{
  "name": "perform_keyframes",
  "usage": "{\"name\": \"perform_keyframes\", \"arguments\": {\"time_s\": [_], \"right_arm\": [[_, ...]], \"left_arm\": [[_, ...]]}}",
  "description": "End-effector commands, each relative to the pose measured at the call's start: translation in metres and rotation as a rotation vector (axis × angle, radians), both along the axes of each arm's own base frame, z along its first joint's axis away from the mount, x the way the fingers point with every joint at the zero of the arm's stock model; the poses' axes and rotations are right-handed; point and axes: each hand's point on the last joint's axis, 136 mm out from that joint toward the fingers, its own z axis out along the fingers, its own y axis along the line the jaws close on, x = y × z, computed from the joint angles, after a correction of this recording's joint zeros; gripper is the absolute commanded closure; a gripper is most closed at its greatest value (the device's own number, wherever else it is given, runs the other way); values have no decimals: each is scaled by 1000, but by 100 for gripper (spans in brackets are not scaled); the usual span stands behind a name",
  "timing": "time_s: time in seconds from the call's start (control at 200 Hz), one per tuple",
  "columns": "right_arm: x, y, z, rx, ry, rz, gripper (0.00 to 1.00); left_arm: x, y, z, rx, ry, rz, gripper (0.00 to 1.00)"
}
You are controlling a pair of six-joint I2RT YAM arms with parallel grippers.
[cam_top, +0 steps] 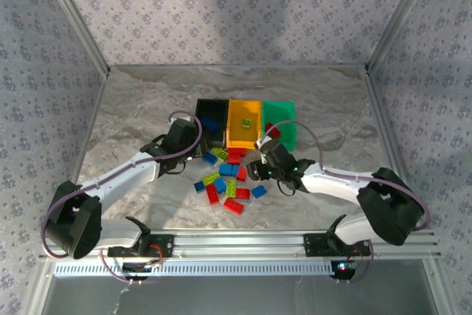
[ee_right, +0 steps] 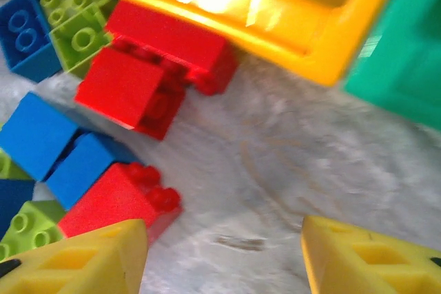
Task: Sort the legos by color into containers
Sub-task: Pick up the lego from the center of the table.
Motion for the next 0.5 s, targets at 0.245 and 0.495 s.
{"name": "perform_keyframes", "arguments": {"time_s": [0.245, 0.495], "right_arm": [[-14, 31, -15, -10, 101, 74, 14], [-16, 50, -26, -33, 159, 112, 16]], "left_arm": [[-11, 11, 2, -2, -52, 11, 51], [-13, 15, -1, 17, -53, 12, 51]]}}
